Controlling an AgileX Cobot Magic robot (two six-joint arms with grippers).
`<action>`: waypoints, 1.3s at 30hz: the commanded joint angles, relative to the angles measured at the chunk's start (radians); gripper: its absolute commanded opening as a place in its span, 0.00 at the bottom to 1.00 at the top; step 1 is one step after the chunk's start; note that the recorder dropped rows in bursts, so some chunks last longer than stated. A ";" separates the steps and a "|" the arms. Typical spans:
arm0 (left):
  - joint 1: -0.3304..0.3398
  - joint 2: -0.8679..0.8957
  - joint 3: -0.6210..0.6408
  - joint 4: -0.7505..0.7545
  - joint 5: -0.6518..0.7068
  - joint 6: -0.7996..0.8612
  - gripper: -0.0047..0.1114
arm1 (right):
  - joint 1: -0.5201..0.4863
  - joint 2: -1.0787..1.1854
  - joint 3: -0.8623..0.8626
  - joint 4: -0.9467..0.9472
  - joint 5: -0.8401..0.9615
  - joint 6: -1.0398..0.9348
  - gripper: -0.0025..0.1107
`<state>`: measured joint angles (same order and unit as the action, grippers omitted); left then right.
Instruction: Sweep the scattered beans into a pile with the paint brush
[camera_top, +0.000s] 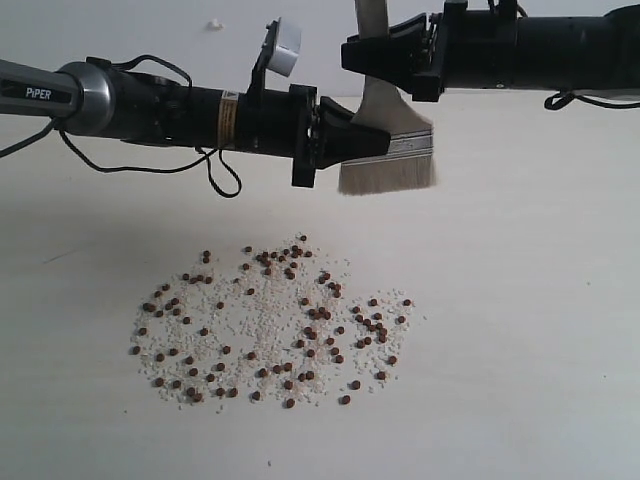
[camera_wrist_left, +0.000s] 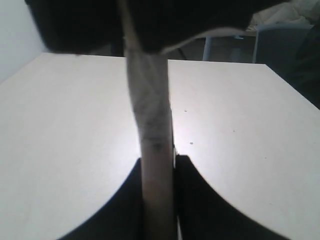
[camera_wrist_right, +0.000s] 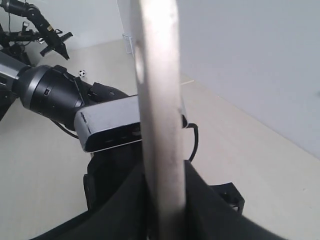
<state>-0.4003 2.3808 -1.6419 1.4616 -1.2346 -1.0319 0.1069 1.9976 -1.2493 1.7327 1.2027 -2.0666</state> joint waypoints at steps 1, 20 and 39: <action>0.002 -0.012 -0.001 -0.031 0.013 -0.022 0.04 | 0.003 -0.008 -0.005 0.012 0.018 0.009 0.02; 0.068 -0.031 -0.001 -0.018 0.013 -0.044 0.63 | 0.003 -0.008 -0.005 0.012 0.018 -0.038 0.02; 0.357 -0.119 -0.001 0.186 0.013 -0.314 0.04 | 0.004 -0.008 -0.066 0.012 0.018 -0.031 0.02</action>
<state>-0.0675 2.2765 -1.6419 1.6463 -1.2242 -1.3138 0.1069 1.9959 -1.3075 1.7346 1.2058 -2.0939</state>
